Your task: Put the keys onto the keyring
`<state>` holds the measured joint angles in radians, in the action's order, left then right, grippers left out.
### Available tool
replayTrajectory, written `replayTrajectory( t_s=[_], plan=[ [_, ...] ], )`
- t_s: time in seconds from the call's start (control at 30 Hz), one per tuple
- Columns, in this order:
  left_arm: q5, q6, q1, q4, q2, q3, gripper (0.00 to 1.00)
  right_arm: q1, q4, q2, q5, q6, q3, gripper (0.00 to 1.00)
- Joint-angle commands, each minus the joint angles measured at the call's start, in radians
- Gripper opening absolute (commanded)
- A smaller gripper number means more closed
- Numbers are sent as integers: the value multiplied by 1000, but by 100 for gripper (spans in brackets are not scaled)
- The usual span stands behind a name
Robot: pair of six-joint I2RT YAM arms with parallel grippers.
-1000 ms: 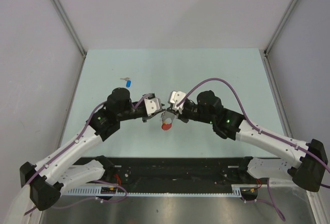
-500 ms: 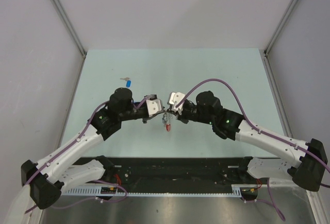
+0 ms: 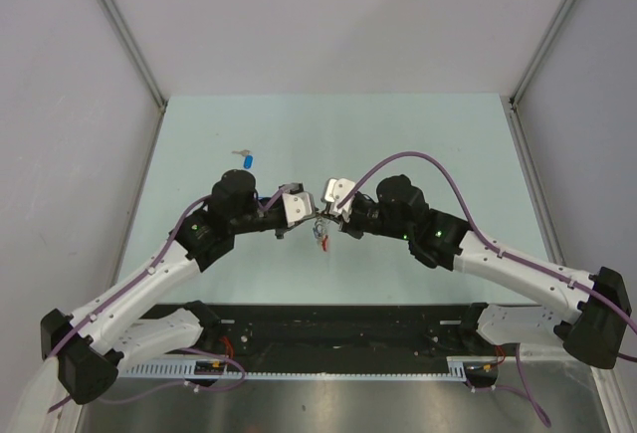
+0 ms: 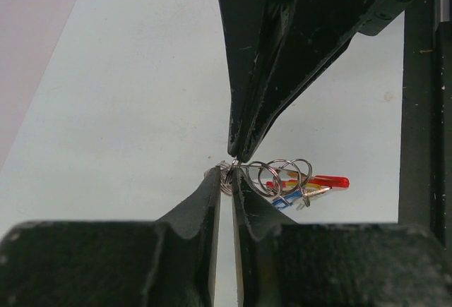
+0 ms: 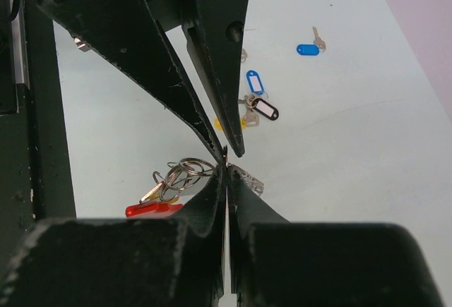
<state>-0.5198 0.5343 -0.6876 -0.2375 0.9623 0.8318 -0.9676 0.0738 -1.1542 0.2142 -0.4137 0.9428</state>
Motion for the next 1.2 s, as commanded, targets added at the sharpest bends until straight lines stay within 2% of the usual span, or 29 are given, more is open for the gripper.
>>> replayTrajectory(
  t_s=[0.0,0.1,0.23,0.33,0.5,0.6,0.77,0.9,1.17],
  plan=[
    [-20,27,-6,10,0,15,13,-10,-23,-4,5,-13,59,0],
    [-19,27,-6,7,0,15,2,-13,-20,-6,7,-13,63,0],
    [-20,1,-6,17,0,13,0,-13,-17,-4,7,-5,63,0],
    [19,-61,-6,52,-14,-3,1,-3,-22,10,-10,25,62,24],
    [64,-209,-4,171,-60,-63,0,73,-28,57,36,110,62,45],
    [96,-276,-1,234,-111,-127,0,122,-39,76,54,170,62,51],
    [122,-375,42,335,-200,-192,0,187,-51,57,57,251,62,53],
    [92,-479,95,405,-247,-243,0,193,-63,31,132,274,57,53],
    [20,-660,226,533,-339,-349,1,194,-207,-57,140,328,14,53]
  ],
)
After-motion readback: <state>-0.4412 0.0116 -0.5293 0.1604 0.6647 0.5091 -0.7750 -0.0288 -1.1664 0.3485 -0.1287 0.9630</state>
